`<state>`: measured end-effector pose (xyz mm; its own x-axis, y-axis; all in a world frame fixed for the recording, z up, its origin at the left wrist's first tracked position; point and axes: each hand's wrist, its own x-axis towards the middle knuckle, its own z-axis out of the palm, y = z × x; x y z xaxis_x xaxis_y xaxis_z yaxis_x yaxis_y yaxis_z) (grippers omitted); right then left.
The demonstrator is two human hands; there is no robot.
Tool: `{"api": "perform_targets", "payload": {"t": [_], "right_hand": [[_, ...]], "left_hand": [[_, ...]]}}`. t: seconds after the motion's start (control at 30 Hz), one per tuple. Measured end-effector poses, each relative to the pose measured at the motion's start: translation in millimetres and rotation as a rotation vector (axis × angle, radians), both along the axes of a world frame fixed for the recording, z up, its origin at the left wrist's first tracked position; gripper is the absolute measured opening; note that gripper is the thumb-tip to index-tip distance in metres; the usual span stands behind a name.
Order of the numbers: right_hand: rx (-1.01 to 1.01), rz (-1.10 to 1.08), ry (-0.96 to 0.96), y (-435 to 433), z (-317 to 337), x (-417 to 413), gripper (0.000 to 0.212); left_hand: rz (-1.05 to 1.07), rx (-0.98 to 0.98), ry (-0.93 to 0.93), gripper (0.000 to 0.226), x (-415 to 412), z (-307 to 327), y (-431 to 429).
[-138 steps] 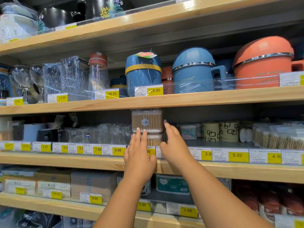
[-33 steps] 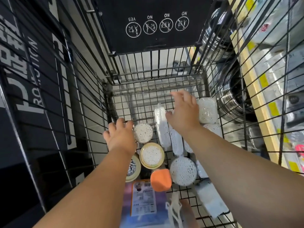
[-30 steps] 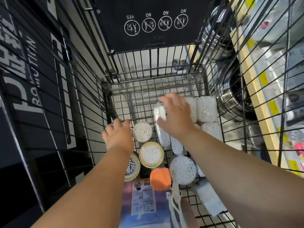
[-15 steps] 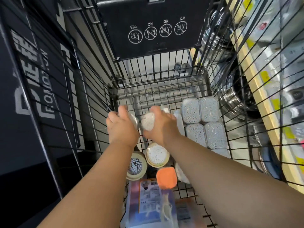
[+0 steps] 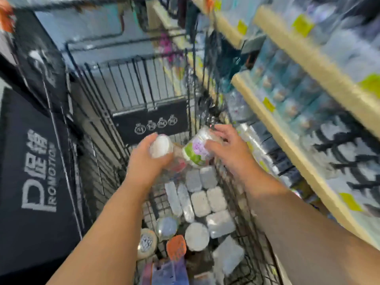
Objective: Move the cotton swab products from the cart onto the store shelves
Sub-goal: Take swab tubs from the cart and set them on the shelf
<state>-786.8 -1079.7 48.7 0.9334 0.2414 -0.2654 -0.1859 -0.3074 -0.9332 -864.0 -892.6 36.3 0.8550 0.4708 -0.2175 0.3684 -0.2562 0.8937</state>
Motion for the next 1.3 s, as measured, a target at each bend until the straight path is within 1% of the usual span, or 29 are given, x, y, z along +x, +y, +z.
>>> {"api": "perform_targets", "payload": {"t": [0.1, 0.17, 0.23, 0.27, 0.33, 0.4, 0.5, 0.53, 0.63, 0.67, 0.73, 0.8, 0.83, 0.93, 1.03, 1.13, 1.2, 1.27, 1.3], "right_hand": [[0.105, -0.077, -0.056, -34, 59, -1, 0.052], [0.136, -0.111, -0.107, -61, 99, -8, 0.042], [0.152, -0.131, -0.175, -89, 142, -19, 0.038], [0.168, -0.140, -0.215, -103, 164, -25, 0.037], [0.196, -0.157, -0.306, -131, 208, -39, 0.028], [0.199, -0.181, -0.393, -160, 252, -54, 0.025], [0.208, -0.242, -0.524, -202, 313, -77, 0.026], [0.203, -0.271, -0.569, -215, 332, -85, 0.023], [0.183, -0.352, -0.689, -257, 379, -111, 0.015], [0.171, -0.380, -0.728, -272, 393, -123, 0.014], [0.139, -0.420, -0.770, -292, 413, -141, 0.016], [0.086, -0.493, -0.851, -314, 432, -163, 0.026], [0.058, -0.531, -0.898, -323, 440, -172, 0.031], [0.047, -0.649, -0.985, -352, 464, -203, 0.032], [0.065, -0.782, -1.063, -382, 483, -236, 0.036], [0.051, -0.894, -1.152, -410, 496, -268, 0.037], [0.012, -0.964, -1.196, -427, 501, -287, 0.039], [-0.038, -1.028, -1.239, -443, 506, -307, 0.040], [-0.084, -1.059, -1.258, -451, 508, -315, 0.041]], "left_hand": [[-0.032, -0.085, -0.108, 0.066, 10, 52, -24], [-0.050, -0.150, -0.167, 0.073, 13, 85, -45], [-0.084, -0.250, -0.236, 0.079, 15, 125, -72], [-0.102, -0.310, -0.287, 0.077, 16, 144, -85], [-0.165, -0.406, -0.386, 0.068, 18, 187, -115], [-0.240, -0.483, -0.474, 0.065, 18, 231, -145], [-0.390, -0.531, -0.589, 0.081, 16, 294, -189], [-0.436, -0.538, -0.620, 0.081, 14, 313, -203], [-0.571, -0.535, -0.723, 0.062, 5, 366, -247], [-0.618, -0.539, -0.754, 0.059, 1, 382, -264], [-0.690, -0.519, -0.786, 0.061, -9, 405, -288], [-0.759, -0.505, -0.816, 0.075, -19, 427, -318], [-0.790, -0.506, -0.839, 0.077, -23, 437, -331], [-0.892, -0.540, -0.913, 0.069, -39, 464, -374], [-1.016, -0.575, -0.972, 0.068, -54, 490, -418], [-1.144, -0.569, -1.034, 0.054, -70, 508, -459], [-1.196, -0.564, -1.057, 0.056, -82, 516, -482], [-1.255, -0.595, -1.067, 0.064, -98, 523, -504], [-1.271, -0.616, -1.068, 0.063, -105, 524, -514]]}}
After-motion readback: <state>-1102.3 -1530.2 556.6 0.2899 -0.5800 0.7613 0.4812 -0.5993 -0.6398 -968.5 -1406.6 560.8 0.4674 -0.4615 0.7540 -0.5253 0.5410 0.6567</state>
